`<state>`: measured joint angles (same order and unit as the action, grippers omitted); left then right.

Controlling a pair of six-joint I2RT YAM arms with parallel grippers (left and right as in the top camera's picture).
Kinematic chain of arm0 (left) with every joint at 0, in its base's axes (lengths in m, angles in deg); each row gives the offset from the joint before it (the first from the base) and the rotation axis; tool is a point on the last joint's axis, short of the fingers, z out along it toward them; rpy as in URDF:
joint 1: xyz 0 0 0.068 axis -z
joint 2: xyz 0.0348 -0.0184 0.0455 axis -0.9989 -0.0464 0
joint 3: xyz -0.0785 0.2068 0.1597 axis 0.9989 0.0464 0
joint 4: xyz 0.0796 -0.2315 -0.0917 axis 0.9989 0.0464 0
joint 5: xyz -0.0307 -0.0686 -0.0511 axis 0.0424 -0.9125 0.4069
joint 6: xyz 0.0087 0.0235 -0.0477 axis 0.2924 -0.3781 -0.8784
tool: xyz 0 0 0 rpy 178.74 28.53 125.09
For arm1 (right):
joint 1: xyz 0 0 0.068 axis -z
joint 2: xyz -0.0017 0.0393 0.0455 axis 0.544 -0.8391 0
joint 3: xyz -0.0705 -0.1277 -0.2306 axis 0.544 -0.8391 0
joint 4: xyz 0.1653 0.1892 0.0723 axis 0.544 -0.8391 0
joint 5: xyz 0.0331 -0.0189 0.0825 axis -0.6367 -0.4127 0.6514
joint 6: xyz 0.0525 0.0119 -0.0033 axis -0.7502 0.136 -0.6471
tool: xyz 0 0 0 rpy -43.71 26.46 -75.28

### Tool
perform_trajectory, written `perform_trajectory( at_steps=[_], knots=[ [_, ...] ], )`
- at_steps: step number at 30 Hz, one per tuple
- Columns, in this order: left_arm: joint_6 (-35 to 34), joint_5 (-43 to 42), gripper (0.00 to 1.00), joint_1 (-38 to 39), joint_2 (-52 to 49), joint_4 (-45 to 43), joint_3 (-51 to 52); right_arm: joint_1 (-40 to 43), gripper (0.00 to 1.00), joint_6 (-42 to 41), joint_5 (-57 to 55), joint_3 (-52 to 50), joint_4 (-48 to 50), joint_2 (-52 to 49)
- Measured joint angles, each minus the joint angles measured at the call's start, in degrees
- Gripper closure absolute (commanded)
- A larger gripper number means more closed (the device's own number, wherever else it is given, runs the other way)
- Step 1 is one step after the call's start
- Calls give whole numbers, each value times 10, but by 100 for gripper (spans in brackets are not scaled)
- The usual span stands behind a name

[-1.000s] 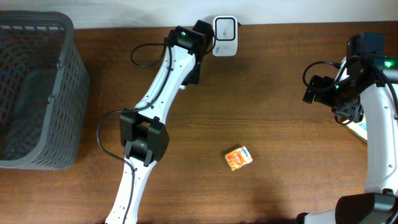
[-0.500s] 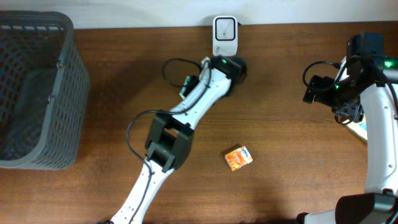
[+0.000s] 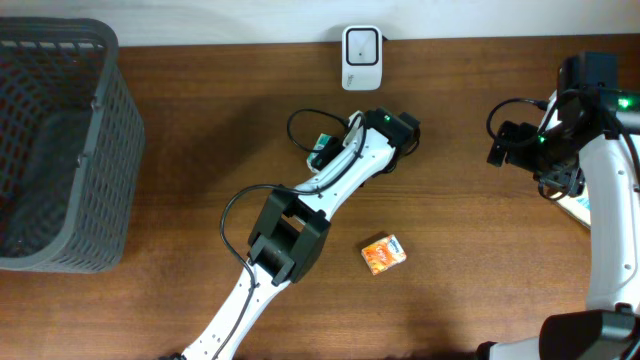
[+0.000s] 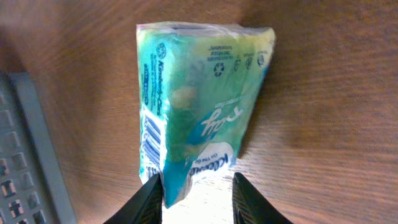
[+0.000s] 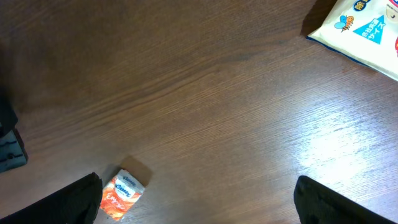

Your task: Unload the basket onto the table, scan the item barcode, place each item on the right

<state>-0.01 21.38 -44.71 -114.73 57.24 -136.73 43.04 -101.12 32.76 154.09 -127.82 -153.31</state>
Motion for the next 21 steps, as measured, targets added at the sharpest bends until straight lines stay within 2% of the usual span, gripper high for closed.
perform_trajectory(
  at_steps=[7,9,12,15,19,21],
  knots=[
    [9,-65,57,-3,-1,54,-63,0,2,0,0,0,0,0],
    [21,-94,50,-7,-3,81,-133,0,2,0,0,0,0,0],
    [49,-143,49,-22,-3,84,-212,0,2,0,0,0,0,0],
    [66,-180,47,-48,-2,85,-261,0,2,0,0,0,0,0],
    [85,-202,47,-102,18,85,-267,0,2,0,0,0,0,0],
    [93,-205,40,-138,39,85,-267,0,1,0,0,0,0,0]
  ],
)
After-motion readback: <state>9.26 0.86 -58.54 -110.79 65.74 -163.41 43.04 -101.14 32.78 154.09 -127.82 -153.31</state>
